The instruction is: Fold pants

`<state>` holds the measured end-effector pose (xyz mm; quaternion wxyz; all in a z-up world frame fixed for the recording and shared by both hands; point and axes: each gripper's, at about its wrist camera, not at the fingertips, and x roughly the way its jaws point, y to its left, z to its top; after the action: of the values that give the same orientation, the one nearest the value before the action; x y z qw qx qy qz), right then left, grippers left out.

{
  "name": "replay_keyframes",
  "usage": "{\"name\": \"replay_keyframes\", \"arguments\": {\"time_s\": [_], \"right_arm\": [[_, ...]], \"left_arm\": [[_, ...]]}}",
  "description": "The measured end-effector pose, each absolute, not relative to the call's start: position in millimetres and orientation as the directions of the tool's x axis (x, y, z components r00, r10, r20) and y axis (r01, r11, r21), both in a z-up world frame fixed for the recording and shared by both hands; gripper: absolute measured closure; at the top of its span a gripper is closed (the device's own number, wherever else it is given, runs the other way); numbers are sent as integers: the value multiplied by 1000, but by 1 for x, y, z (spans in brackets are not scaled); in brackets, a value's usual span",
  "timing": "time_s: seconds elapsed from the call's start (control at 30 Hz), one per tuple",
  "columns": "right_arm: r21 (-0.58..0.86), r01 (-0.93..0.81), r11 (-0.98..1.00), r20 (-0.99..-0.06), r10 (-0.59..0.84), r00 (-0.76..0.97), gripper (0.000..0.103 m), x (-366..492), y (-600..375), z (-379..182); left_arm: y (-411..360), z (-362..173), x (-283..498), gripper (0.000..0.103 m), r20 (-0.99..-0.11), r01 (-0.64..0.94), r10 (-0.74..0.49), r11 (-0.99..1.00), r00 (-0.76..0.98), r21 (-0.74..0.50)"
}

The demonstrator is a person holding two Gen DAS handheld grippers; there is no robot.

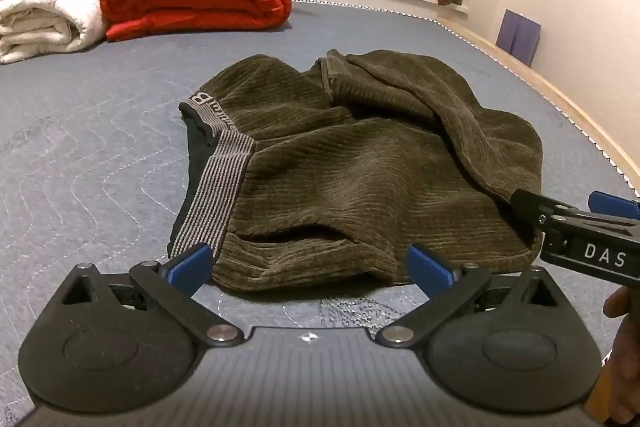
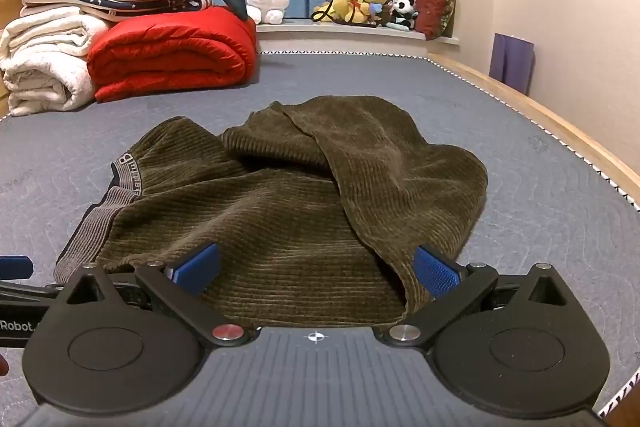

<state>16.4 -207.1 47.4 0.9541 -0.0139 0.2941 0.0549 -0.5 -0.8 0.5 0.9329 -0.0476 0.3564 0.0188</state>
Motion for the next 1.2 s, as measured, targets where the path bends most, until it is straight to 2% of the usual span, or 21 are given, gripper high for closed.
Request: {"name": "replay_keyframes", "arguments": {"time_s": [1.2], "right_arm": [[9,-120,993,-561,105,821,1,17,-207,46]], "left_arm": [[-4,5,-1,0,-663,-44,-22,996,748,-83]]}}
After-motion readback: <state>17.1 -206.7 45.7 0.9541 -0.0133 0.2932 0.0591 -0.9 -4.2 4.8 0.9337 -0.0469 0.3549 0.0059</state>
